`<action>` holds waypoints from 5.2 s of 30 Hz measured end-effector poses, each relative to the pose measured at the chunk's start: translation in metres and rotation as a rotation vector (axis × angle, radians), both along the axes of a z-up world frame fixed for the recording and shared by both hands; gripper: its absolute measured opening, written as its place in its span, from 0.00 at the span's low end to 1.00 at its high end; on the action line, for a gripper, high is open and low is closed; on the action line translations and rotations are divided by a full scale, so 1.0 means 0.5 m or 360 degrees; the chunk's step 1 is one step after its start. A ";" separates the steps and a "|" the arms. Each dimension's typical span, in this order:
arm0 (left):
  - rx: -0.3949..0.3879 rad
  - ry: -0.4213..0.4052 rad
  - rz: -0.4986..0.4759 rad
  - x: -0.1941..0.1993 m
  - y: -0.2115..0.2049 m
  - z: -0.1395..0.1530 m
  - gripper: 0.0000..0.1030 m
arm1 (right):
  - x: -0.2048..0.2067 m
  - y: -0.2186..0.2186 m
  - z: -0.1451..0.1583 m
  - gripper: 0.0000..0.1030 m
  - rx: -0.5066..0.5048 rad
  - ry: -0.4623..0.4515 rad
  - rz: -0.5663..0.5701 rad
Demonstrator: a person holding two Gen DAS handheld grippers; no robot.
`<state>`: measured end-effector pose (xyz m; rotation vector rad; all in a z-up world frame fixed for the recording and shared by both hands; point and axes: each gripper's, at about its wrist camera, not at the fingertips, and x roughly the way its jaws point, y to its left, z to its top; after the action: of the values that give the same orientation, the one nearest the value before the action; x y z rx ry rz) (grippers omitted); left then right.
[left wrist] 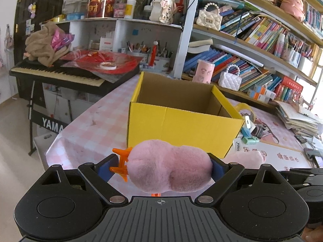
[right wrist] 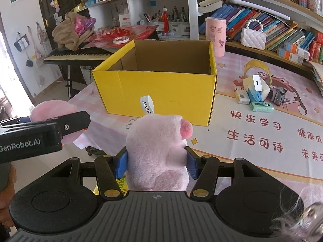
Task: Organize objects
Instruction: 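Carry both pink plush toys over the yellow box with both tools, then open both tools to drop the plush toys into the yellow box, then withdraw both tools from the box back toward the small items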
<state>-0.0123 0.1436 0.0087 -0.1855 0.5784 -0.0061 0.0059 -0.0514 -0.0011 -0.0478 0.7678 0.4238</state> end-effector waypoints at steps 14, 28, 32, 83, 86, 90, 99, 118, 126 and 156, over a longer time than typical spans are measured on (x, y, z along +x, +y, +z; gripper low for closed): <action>0.0001 -0.0004 -0.0020 0.010 -0.006 -0.003 0.90 | 0.001 -0.002 -0.005 0.53 -0.0035 0.0011 -0.0011; 0.0029 -0.0071 0.0001 0.037 -0.011 0.027 0.90 | 0.025 -0.002 -0.001 0.53 -0.0042 -0.0013 0.0016; 0.0042 -0.0125 -0.0002 0.056 -0.011 0.047 0.90 | 0.042 0.001 0.016 0.53 -0.0025 -0.0053 0.0023; 0.0108 0.0128 0.0127 0.421 -0.059 -0.012 0.91 | 0.483 0.089 -0.032 0.59 -0.0308 -0.0171 0.0500; 0.0131 0.0040 0.0111 0.397 -0.063 0.013 0.93 | 0.465 0.080 -0.020 0.68 -0.0307 -0.0223 0.0445; 0.0115 -0.0059 0.0129 0.357 -0.060 0.048 0.93 | 0.436 0.061 0.019 0.67 -0.0239 -0.0304 0.0386; 0.0064 -0.0148 0.0210 0.256 -0.032 0.077 0.93 | 0.341 0.016 0.080 0.67 -0.0152 -0.0475 0.0196; 0.0098 0.0052 0.0196 0.072 -0.032 0.007 0.94 | 0.114 0.000 -0.006 0.68 -0.0258 -0.0272 -0.0094; 0.0147 0.0104 0.0100 0.032 -0.064 -0.013 0.94 | 0.056 -0.033 -0.021 0.75 -0.0243 -0.0224 -0.0233; 0.0131 0.0143 -0.0276 0.018 -0.176 -0.031 0.94 | -0.035 -0.177 -0.041 0.83 -0.0264 -0.0118 -0.0689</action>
<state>-0.0031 0.0554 -0.0066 -0.0553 0.6820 -0.1427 -0.0117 -0.1400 -0.0219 -0.0505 0.7155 -0.0534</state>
